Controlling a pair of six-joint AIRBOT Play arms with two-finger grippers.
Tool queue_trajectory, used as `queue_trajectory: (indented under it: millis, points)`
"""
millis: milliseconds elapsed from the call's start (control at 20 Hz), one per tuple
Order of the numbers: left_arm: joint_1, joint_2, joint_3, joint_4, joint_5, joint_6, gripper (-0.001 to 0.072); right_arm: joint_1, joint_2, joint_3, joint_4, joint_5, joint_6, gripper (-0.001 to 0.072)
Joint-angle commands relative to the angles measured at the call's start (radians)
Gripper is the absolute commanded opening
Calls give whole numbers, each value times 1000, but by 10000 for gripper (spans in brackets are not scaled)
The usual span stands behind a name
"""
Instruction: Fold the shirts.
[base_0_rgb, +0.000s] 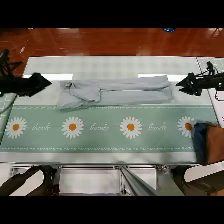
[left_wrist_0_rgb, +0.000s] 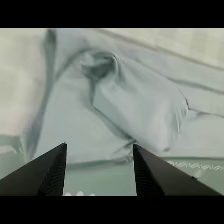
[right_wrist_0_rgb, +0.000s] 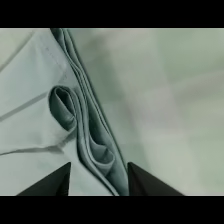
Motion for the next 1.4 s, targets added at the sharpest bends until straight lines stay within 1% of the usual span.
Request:
queue_trajectory:
  millis: [0, 200, 400, 450, 500, 550, 600, 650, 700, 750, 800, 850, 900, 950, 1000, 1100, 1150, 1250, 1350]
  points:
    - [-141, 166, -217, 6, 156, -26, 505, 57, -21, -36, 35, -92, -3, 428]
    - [-208, 160, -221, 0, 176, -52, 505, 101, -53, -25, 35, -121, -10, 429]
    - [-211, 154, -221, -10, 187, -52, 505, 150, -85, -25, 52, -125, -10, 425]
    - [-211, 151, -221, -13, 196, -52, 505, 166, -93, -25, 69, -128, -14, 409]
    - [-211, 150, -221, -18, 202, -51, 505, 180, -94, -25, 77, -134, -16, 298]
    - [-211, 147, -221, -25, 206, -51, 504, 188, -92, -22, 97, -135, -37, 102]
    - [-211, 143, -221, -25, 205, -51, 504, 190, -88, -9, 122, -116, -70, 19]
    - [-211, 142, -221, -25, 204, -51, 502, 187, -80, 11, 136, -87, -79, 18]
    - [-211, 140, -220, -25, 201, -51, 424, 180, -63, 27, 134, -64, -79, 18]
    - [-211, 139, -220, -26, 201, -51, 180, 169, -29, 31, 132, -50, -79, 18]
    - [-211, 138, -220, -37, 202, -46, 32, 158, 12, 31, 111, -37, -78, 18]
    - [-211, 138, -219, -58, 206, -27, 29, 148, 64, 31, 69, -8, -78, 18]
    - [-220, 138, -219, -98, 220, 39, 29, 144, 115, 30, 11, 30, -78, 18]
    - [-247, 138, -219, -138, 242, 141, 29, 144, 177, 11, -49, 69, -77, 18]
    - [-288, 130, -219, -166, 285, 179, 29, 146, 262, -32, -103, 86, -77, 18]
    - [-389, 69, -196, -188, 365, 176, 28, 146, 438, -140, -122, 73, -77, 18]
    - [-443, 16, -165, -190, 379, 167, 28, 148, 525, -196, -119, 66, -77, 18]
    - [-562, -134, -54, -190, 359, 151, 28, 149, 698, -301, -112, 63, -62, 18]
    - [-678, -318, 115, -189, 301, 146, 27, 149, 851, -383, -111, 69, -27, 18]
